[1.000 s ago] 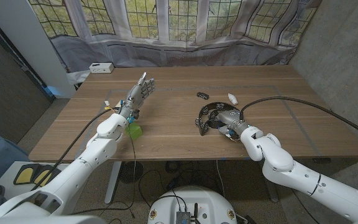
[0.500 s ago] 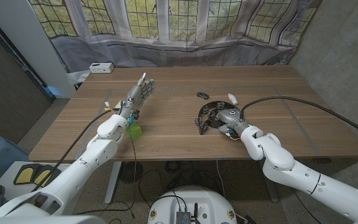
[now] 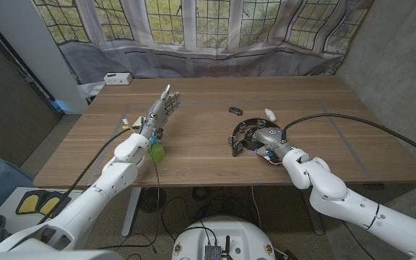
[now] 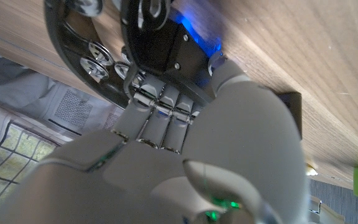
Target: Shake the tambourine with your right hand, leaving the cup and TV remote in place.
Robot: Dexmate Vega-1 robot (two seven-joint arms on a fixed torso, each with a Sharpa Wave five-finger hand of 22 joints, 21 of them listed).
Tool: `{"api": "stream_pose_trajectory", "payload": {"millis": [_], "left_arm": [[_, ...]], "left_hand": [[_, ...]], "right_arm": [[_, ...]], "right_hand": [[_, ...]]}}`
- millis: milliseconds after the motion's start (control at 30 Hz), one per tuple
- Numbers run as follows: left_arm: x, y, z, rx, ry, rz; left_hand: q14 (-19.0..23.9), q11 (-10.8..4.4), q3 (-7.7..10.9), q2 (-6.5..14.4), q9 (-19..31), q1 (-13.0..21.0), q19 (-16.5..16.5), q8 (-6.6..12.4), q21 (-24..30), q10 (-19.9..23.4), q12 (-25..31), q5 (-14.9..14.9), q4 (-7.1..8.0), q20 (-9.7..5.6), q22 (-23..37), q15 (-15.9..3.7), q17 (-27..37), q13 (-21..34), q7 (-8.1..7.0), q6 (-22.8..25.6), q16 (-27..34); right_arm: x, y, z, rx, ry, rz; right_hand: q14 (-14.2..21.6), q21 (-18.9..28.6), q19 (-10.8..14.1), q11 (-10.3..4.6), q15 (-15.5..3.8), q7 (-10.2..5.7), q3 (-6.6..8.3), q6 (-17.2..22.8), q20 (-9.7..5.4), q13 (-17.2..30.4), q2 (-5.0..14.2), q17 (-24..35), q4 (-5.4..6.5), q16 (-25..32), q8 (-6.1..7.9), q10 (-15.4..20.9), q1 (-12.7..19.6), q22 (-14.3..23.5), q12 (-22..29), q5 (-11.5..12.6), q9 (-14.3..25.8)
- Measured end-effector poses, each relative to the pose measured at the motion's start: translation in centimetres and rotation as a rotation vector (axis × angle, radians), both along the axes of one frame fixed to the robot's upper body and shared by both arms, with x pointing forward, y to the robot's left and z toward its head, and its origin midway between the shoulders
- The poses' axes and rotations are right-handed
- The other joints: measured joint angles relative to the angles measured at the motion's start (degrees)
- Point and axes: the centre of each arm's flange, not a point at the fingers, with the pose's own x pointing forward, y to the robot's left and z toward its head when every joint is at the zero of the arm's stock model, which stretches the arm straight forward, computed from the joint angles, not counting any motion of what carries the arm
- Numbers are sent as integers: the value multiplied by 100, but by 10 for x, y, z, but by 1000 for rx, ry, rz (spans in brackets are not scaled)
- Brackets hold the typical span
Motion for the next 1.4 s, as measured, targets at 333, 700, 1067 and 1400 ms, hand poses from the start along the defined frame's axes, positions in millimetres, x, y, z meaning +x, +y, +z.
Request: {"api": "stream_pose_trajectory", "payload": {"millis": [333,700,1067,1400], "left_arm": [[-6,-1,0,5,-6,3],[-12,-2,1,16,-7,9],[-15,-5,1,26,-2,7],[-18,-8,3,35,-5,5]], "left_hand": [[0,8,42,0,0,0,0,0,0,8,0,0,-7,0,0,0,0,0,0,0,0],[0,-17,42,0,0,0,0,0,0,32,0,0,-7,0,0,0,0,0,32,31,0],[-1,-4,42,0,0,0,0,0,0,80,0,0,-7,0,0,-1,0,-1,32,31,0],[-1,-4,42,0,0,0,0,0,0,80,0,0,-7,0,0,-1,0,-1,32,30,0]], "right_arm": [[-8,-1,5,6,-23,-15],[-22,-2,16,25,-64,-9],[-32,-2,22,58,-101,8],[-45,-3,29,76,-124,23]], "right_hand": [[62,71,39,45,1,-63,-5,142,22,-2,26,-24,42,-57,-2,58,-26,-3,0,-6,-6],[104,115,39,45,-1,-64,-6,142,22,0,32,3,42,-100,23,58,-32,-3,-3,-1,-5],[104,115,15,65,-1,-65,-8,141,46,0,31,36,42,-118,22,79,-31,-4,-4,0,-1],[104,157,15,65,-1,-34,-18,172,45,-2,31,76,45,-157,10,79,-31,-3,-4,-1,-1]]}}
